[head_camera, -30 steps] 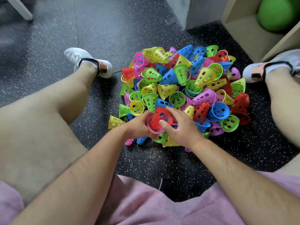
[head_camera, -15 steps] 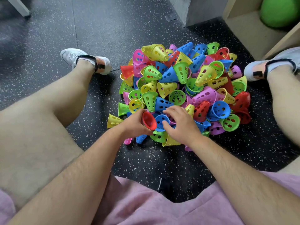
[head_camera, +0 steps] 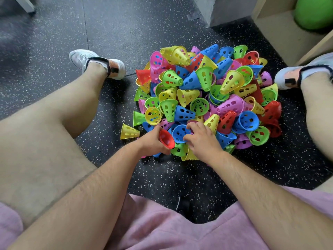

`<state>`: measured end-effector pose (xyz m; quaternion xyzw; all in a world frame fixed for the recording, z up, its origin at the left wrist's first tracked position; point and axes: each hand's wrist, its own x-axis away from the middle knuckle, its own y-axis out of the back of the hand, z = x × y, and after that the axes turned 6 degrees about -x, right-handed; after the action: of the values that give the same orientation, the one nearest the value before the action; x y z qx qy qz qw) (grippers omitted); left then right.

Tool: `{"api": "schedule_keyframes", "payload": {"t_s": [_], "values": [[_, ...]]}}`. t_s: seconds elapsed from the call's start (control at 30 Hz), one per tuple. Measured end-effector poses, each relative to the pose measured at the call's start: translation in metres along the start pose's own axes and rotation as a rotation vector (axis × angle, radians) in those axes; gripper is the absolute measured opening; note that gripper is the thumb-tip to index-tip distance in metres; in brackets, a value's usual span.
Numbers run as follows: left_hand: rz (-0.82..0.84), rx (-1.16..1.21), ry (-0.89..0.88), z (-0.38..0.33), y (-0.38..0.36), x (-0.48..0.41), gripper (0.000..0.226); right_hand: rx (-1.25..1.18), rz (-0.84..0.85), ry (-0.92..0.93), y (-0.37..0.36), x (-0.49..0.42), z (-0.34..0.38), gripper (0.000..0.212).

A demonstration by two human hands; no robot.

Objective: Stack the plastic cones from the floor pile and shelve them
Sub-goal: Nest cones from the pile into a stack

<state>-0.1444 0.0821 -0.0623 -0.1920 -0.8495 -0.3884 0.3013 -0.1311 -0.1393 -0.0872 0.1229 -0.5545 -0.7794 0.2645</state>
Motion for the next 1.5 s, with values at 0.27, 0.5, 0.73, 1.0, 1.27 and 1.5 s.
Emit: {"api": "schedule_keyframes", "payload": {"t_s": [0.27,0.5,0.73,1.0,1.27,1.5], "values": [[-0.036,0.077,-0.006,-0.001,-0.001,0.001,0.097,-0.285,-0.172,-0.069,0.006,-0.004,-0.002,0.013],[-0.093,0.118,-0.037,-0.001,-0.004,-0.002,0.083,-0.524,-0.375,-0.141,0.025,-0.006,0.008,0.025],[-0.141,0.284,-0.130,-0.011,-0.007,0.000,0.072,-0.574,-0.282,-0.075,0.018,-0.005,0.019,0.026],[-0.190,0.359,-0.142,-0.013,-0.007,0.000,0.056,-0.629,-0.165,-0.002,0.012,-0.002,0.027,0.023],[-0.198,0.349,-0.115,-0.013,-0.007,-0.006,0.064,-0.455,-0.115,-0.047,0.013,-0.018,0.023,0.035],[-0.209,0.371,-0.109,-0.013,-0.004,-0.008,0.056,0.110,0.012,-0.046,0.032,-0.066,0.007,0.066]]}}
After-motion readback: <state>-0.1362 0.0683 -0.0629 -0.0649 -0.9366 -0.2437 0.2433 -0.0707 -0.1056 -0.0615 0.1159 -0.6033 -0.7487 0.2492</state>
